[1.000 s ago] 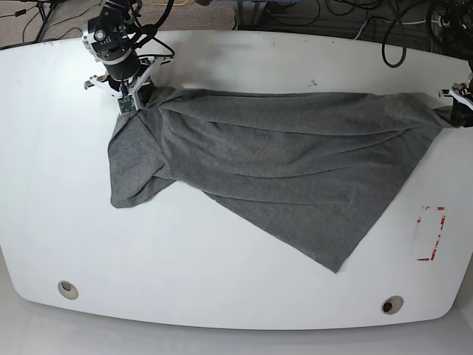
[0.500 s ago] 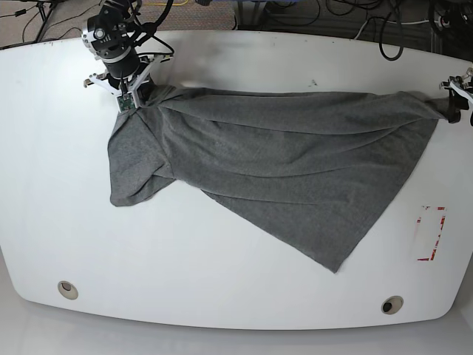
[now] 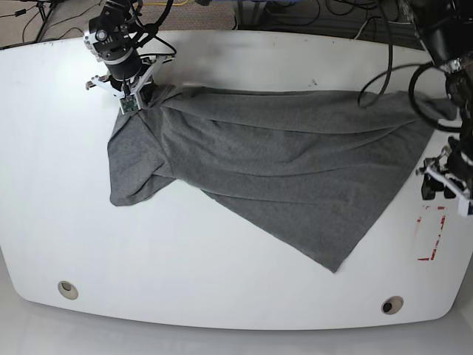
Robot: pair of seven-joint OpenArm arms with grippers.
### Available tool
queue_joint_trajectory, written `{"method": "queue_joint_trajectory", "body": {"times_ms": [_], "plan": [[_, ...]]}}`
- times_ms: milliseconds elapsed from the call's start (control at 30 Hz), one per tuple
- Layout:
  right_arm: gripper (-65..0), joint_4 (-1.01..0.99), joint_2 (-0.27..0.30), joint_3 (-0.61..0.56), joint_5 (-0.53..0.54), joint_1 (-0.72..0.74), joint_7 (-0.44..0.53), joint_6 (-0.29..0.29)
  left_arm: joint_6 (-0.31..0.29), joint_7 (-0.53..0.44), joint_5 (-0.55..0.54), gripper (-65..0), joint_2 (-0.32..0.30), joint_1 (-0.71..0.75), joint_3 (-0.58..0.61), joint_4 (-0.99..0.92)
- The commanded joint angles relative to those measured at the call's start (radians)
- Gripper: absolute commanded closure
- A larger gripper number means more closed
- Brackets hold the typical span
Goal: Layout the t-shirt on the table in an organized manner, then fold the t-shirt properly
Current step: 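Release the left gripper and move it to the shirt's hanging corner, then grasp the corner with the left gripper and drag it away from the right gripper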
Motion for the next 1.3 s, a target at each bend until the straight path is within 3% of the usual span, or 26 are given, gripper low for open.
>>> {"method": "queue_joint_trajectory", "body": {"times_ms": [0, 267, 700, 1033, 1133, 1267], "plan": [[-4.0, 0.017, -0.004, -0.004, 0.006, 0.003, 0.022, -0.001, -0.001, -0.037, 0.017, -33.1, -0.004, -0.119, 0.028, -0.101], [-3.8, 0.017, -0.004, -0.004, 0.006, 0.007, 0.024, -0.001, -0.006, -0.255, 0.218, -33.2, 0.055, -0.387, 0.134, -0.549], [-3.6, 0.018, -0.004, -0.004, 0.006, 0.007, 0.027, -0.001, -0.007, -0.546, 0.230, -33.2, 0.061, -0.564, 0.353, -1.085], [-3.6, 0.020, -0.004, -0.001, 0.043, 0.007, 0.027, -0.001, -0.010, -0.557, 0.230, -32.4, 0.105, -0.562, 0.428, -1.124], [-3.6, 0.020, -0.002, 0.001, 0.078, 0.007, 0.027, -0.001, -0.036, -0.532, 0.230, -25.0, 0.110, -0.544, 0.439, -1.121], [-3.6, 0.020, -0.002, 0.001, 0.084, 0.007, 0.027, -0.001, -0.088, -0.509, 0.233, -5.0, 0.111, -0.533, 0.441, -1.120]]}}
